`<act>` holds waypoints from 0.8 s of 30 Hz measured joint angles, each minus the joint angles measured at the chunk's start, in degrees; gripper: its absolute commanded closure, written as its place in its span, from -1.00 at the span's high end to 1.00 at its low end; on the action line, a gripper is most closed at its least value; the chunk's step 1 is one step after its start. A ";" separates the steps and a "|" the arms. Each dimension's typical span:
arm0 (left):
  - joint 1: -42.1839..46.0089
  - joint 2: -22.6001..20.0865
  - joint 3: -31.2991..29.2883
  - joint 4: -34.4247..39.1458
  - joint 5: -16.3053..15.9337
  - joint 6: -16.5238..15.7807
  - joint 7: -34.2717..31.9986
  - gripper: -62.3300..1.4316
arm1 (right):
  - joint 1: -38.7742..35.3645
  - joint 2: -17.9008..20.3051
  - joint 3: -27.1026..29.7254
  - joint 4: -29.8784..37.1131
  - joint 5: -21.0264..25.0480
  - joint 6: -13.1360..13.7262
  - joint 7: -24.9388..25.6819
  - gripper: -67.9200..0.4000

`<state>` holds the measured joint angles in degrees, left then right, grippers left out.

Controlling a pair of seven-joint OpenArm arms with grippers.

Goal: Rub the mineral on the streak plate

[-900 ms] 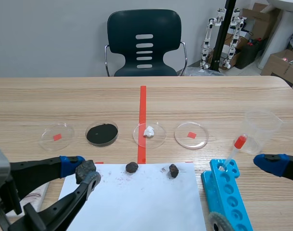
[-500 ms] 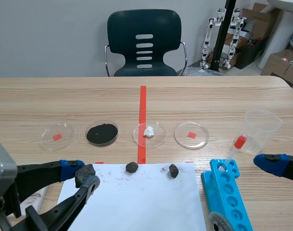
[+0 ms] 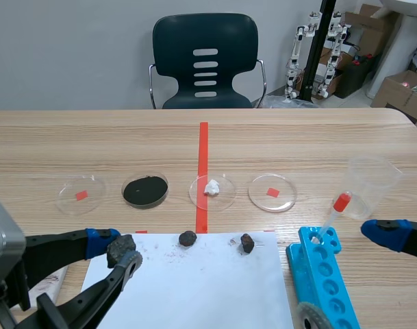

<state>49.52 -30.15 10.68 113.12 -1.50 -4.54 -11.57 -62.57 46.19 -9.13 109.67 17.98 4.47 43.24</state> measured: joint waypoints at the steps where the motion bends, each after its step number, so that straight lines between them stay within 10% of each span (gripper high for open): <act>1: 0.00 0.00 0.00 0.00 0.00 -0.02 0.15 -0.67 | 0.00 0.00 0.00 0.00 0.00 0.00 0.00 0.74; 15: -0.02 0.42 0.00 0.00 -2.60 3.48 0.81 -0.67 | 0.00 -0.02 0.00 0.00 0.00 0.00 0.00 0.74; 18: -2.23 1.88 0.00 -0.04 -10.03 5.62 10.12 -0.67 | 0.00 0.00 0.00 0.00 0.00 0.00 0.00 0.74; 24: -11.15 5.55 -0.02 -0.59 -14.25 10.91 29.38 -0.67 | 0.00 -0.02 0.00 0.00 0.00 0.00 0.00 0.74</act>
<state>38.37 -24.60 10.66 112.53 -15.75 6.37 17.80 -62.57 46.17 -9.13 109.67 17.98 4.47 43.24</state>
